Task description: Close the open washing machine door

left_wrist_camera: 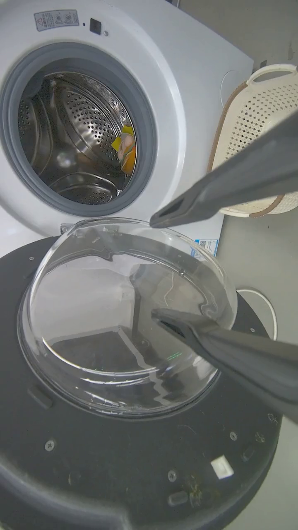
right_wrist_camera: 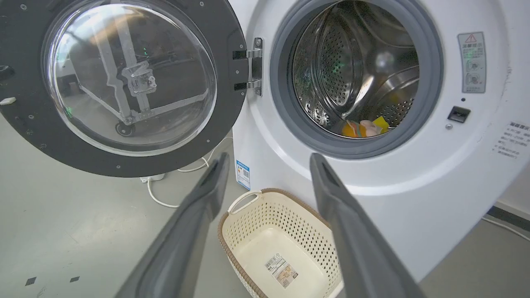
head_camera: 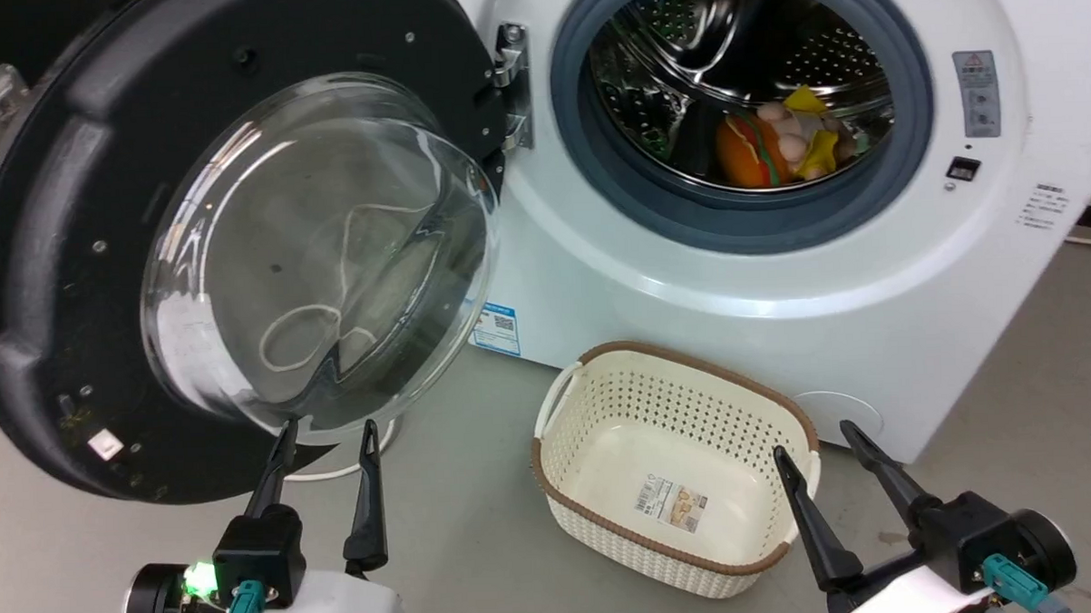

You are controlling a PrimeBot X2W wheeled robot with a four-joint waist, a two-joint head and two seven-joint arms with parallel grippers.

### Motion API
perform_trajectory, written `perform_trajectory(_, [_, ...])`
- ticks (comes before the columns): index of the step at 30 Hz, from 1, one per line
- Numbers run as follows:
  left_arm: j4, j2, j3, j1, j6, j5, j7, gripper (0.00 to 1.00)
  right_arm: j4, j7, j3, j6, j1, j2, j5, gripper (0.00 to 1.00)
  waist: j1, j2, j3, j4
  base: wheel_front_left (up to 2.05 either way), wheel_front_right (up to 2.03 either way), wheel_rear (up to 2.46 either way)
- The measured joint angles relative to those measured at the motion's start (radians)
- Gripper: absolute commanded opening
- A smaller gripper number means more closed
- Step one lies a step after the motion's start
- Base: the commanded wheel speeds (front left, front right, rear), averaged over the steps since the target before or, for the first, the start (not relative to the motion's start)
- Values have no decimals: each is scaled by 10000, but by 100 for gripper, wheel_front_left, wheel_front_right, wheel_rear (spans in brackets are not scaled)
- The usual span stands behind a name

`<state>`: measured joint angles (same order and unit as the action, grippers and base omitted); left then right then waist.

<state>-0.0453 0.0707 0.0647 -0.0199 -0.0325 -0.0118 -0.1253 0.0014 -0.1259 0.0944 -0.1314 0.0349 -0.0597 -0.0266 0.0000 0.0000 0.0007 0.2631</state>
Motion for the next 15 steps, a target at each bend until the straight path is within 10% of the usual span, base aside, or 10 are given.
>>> perform_trajectory(15, [-136, 27, 65, -82, -96, -90, -403, 100, 50, -395, 169, 0, 20, -40, -92, 100, 0, 0, -41, 760, 0, 0, 0])
